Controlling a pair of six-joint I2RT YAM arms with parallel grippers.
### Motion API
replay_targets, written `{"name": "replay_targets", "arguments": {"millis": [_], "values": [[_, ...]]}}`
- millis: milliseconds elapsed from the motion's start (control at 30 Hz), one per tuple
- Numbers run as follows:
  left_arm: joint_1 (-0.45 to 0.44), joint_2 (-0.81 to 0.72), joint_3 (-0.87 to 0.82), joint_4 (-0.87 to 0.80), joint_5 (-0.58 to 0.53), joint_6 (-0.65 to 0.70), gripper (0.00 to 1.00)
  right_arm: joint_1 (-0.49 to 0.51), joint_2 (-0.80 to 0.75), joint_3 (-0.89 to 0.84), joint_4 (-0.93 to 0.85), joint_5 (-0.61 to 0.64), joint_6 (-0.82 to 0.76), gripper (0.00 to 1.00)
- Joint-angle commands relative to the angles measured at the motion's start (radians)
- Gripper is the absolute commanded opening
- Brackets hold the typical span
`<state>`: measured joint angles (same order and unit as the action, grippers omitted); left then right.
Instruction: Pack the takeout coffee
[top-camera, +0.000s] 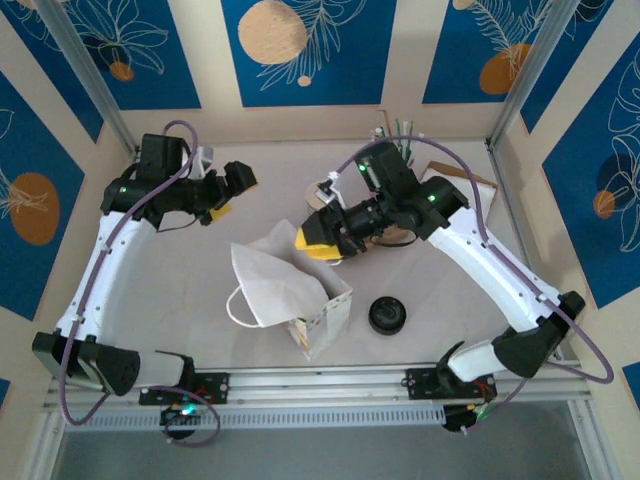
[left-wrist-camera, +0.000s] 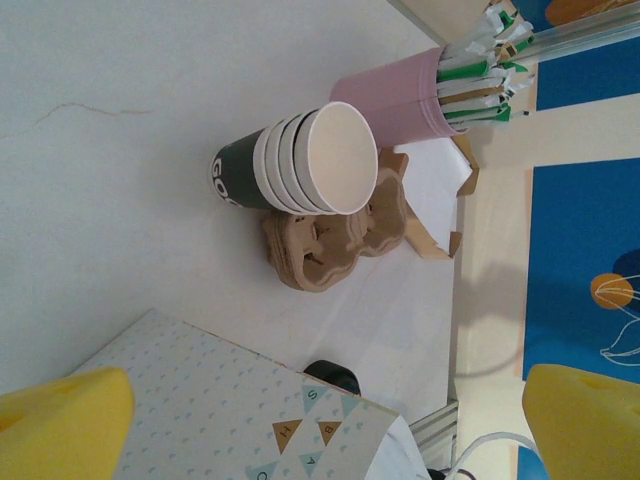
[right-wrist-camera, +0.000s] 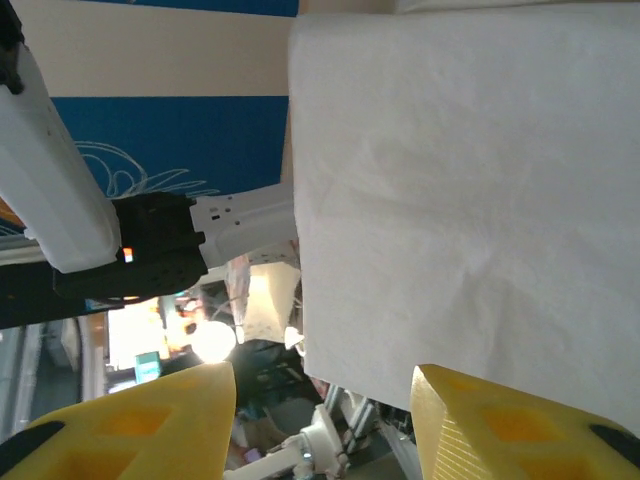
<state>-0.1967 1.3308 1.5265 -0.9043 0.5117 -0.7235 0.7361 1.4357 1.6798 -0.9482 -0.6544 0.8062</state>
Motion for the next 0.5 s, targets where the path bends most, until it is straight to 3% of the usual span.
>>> {"name": "replay_targets", "arguments": {"millis": [0, 100, 233, 333, 467], "values": [[0.01, 0.005, 0.011, 0.009, -0.008, 0.023, 1.0, 0.083, 0.06, 0.158, -0.179, 0.171, -0.126, 0.52], [0.011, 0.002, 0.012, -0.011, -0.032, 0.036, 1.0, 0.168, 0.109, 0.299, -0.28, 0.354, -0.182, 0.71], [0.021, -0.004, 0.006, -0.11, -0.157, 0.056, 1.0, 0.312, 0.21, 0.493, -0.452, 0.609, -0.248, 0.97], [0.045, -0.022, -0.033, -0.126, -0.179, 0.045, 1.0, 0.404, 0.315, 0.669, -0.562, 0.744, -0.27, 0.99], [0.064, -0.049, -0.074, -0.148, -0.188, 0.044, 1.0, 0.495, 0.474, 0.912, -0.698, 0.829, -0.277, 0.99]]}}
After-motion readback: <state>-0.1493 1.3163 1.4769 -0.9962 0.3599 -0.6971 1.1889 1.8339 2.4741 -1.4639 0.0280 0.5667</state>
